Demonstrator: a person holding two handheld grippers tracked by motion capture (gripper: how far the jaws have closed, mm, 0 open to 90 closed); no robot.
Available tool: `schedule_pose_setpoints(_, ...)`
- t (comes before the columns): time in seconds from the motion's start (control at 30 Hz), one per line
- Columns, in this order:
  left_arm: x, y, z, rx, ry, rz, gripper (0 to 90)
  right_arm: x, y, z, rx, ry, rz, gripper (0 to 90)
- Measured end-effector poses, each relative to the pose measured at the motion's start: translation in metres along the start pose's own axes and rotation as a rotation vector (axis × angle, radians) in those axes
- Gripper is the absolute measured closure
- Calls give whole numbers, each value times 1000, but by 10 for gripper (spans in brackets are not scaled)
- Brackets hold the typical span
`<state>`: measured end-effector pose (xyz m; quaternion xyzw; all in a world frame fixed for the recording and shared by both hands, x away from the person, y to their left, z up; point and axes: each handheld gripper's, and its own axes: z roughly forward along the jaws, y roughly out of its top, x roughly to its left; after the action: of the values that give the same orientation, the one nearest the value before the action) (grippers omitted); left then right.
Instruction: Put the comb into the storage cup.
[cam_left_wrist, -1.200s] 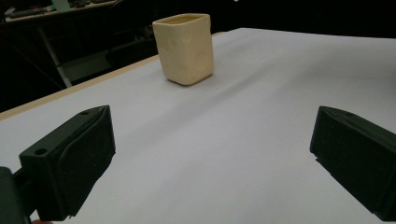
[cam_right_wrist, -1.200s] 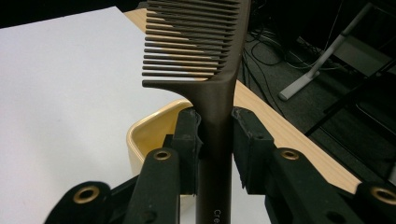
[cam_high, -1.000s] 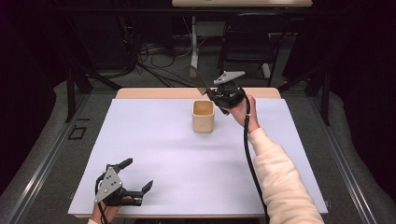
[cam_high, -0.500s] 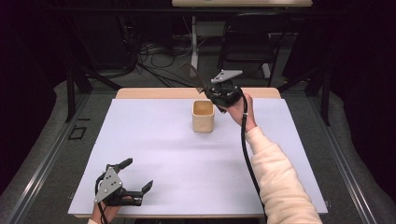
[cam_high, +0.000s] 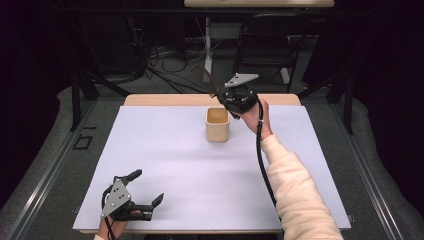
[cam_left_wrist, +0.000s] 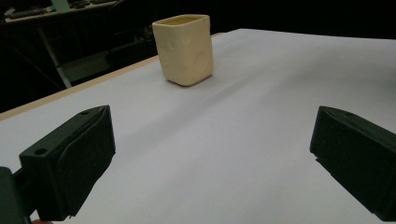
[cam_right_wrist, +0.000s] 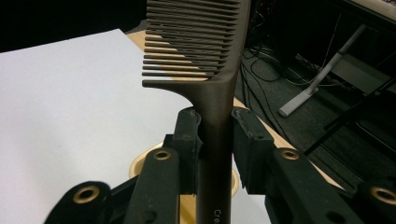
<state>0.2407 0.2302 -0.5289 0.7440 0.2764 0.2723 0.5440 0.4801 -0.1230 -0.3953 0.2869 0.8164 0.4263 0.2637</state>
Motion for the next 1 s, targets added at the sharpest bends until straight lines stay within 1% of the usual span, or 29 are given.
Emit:
schedule_pose_setpoints(0.2,0,0,0,-2,-3,-1,0,1,1,2,-15,0,2,724)
schedule_pose_setpoints(0.63,0,0,0,-3,-3,1,1,1,0,7,-48,0,25,724)
schedule_pose_setpoints(1.0,0,0,0,-3,-4,0,1,4,1,9,-79,-2,24,724)
